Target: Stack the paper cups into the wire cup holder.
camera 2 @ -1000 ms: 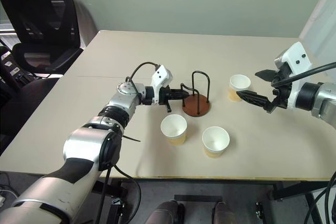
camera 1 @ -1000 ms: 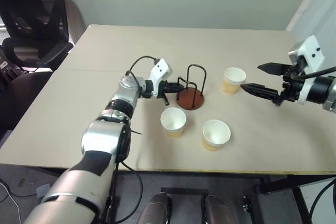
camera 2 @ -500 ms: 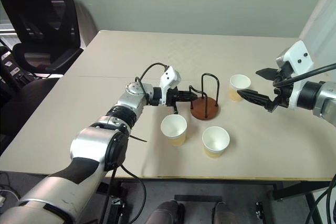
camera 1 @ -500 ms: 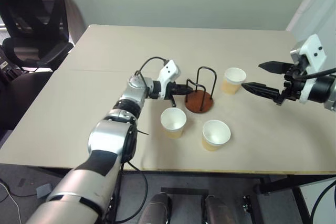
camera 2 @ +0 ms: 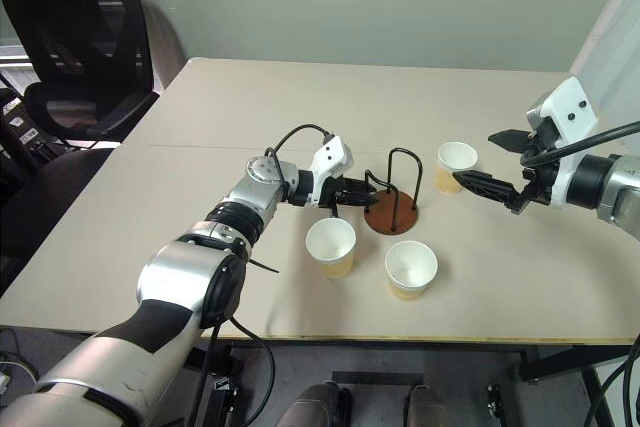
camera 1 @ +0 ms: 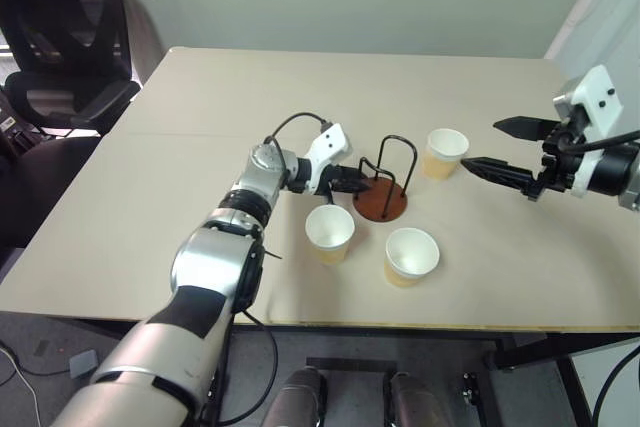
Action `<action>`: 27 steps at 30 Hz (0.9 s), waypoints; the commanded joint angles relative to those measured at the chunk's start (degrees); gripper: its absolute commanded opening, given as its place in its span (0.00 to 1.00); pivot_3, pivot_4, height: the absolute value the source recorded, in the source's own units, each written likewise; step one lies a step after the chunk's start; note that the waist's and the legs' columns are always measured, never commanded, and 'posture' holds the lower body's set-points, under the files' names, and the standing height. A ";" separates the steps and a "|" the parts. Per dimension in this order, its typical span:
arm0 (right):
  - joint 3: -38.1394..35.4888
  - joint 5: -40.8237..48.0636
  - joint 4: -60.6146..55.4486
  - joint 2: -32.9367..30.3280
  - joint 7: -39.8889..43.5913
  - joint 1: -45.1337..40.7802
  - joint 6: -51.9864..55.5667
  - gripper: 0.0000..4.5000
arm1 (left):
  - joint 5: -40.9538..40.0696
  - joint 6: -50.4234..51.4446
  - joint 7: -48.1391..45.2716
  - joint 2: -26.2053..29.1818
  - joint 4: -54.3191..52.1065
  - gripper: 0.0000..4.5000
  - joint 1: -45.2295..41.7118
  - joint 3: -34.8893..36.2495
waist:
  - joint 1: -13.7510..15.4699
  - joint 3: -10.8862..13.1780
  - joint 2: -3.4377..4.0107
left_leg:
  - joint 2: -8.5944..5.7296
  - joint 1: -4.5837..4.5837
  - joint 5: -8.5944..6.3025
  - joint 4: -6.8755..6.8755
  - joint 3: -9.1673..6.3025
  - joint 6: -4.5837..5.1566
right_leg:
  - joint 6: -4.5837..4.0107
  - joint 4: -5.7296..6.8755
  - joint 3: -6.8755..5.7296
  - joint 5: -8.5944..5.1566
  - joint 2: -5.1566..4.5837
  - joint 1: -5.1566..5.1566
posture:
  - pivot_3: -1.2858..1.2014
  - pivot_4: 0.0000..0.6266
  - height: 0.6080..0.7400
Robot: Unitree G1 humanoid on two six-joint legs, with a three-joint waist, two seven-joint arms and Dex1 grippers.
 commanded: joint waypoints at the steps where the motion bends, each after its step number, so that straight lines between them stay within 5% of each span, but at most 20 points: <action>1: 0.32 -0.67 -0.07 -0.94 0.77 -0.59 -1.65 1.00 | -1.38 -0.19 1.07 0.03 -1.39 0.58 -0.95 1.15 | 0.00 0.00 0.00 | 0.00 0.00 0.00 0.00 0.00 0.01 | 0.01 0.00 0.00 0.00 0.00 0.00 | 0.52 0.24 1.00; 6: 0.95 -0.95 0.74 -1.11 1.30 -1.02 -2.28 1.00 | -2.58 0.92 0.99 -0.27 -1.45 0.98 -1.11 2.22 | 0.01 0.00 0.00 | 0.00 0.00 0.00 0.00 0.01 0.01 | 0.02 0.00 -0.01 0.01 0.00 0.00 | 0.52 0.24 1.00; 27: 2.67 -2.82 4.17 -2.65 4.45 -2.81 -4.26 1.00 | 1.03 -4.17 1.67 8.11 -1.20 0.99 -1.32 -1.11 | -0.04 0.00 0.00 | -0.01 -0.01 -0.01 -0.01 0.01 0.01 | 0.00 -0.02 -0.01 0.00 -0.01 -0.01 | 0.52 0.24 1.00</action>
